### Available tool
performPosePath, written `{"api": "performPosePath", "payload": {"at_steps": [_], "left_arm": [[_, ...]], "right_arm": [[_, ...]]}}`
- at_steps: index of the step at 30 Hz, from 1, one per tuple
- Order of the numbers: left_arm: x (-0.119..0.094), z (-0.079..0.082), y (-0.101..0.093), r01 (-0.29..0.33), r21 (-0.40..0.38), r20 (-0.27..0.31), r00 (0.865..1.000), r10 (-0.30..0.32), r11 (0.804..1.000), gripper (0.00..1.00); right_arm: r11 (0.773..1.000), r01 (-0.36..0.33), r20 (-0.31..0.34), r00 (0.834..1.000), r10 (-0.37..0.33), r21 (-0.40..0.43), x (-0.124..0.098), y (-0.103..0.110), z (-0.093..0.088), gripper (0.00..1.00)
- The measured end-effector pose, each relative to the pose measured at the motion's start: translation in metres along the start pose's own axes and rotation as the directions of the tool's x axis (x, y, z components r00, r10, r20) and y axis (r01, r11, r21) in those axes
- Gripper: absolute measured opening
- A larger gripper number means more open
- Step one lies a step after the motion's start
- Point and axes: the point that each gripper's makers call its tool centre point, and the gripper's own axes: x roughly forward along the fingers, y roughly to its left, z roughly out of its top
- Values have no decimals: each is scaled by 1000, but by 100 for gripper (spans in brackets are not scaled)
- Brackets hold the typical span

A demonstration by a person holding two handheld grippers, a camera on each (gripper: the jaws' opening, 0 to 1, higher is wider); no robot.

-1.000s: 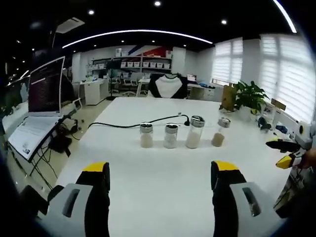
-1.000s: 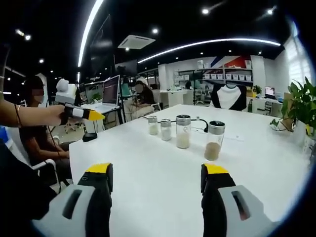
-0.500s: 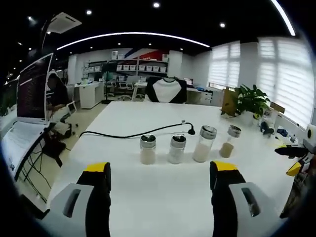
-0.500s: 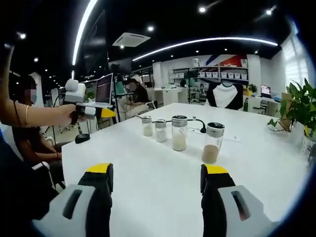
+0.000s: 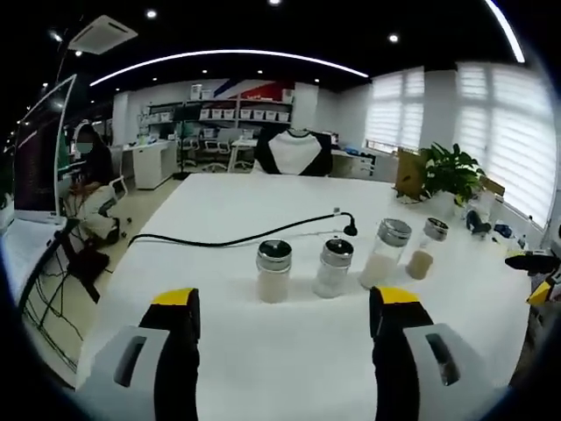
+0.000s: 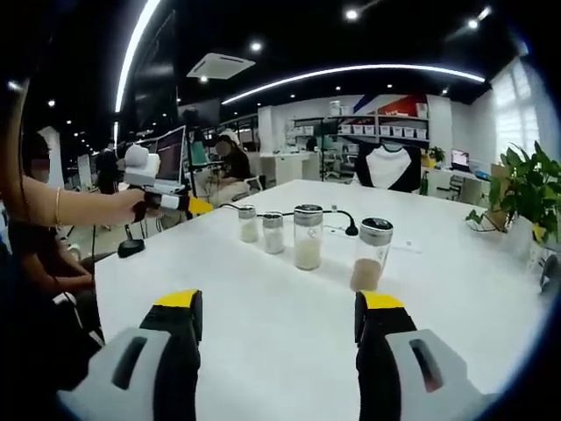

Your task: Rotate the seasoning bottle until the label or dispensing opening points toward the visible target arrow and the bottle remains upright within the marked orientation range

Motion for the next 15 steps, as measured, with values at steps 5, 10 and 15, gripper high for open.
{"api": "performPosePath", "payload": {"at_steps": [5,10,15], "left_arm": [[19,-1,6,4,-1,-7,1000,-4,1000,83],[41,8,1,17,22,23,1000,-18,1000,80],[63,17,-1,-29,43,51,998,27,999,75]], "right_arm": [[1000,27,-1,1000,-27,7,0,-2,2,70],[999,45,-12,999,-45,8,-3,-4,-2,69],[998,63,-26,998,-63,18,-7,-5,-7,68]]}}
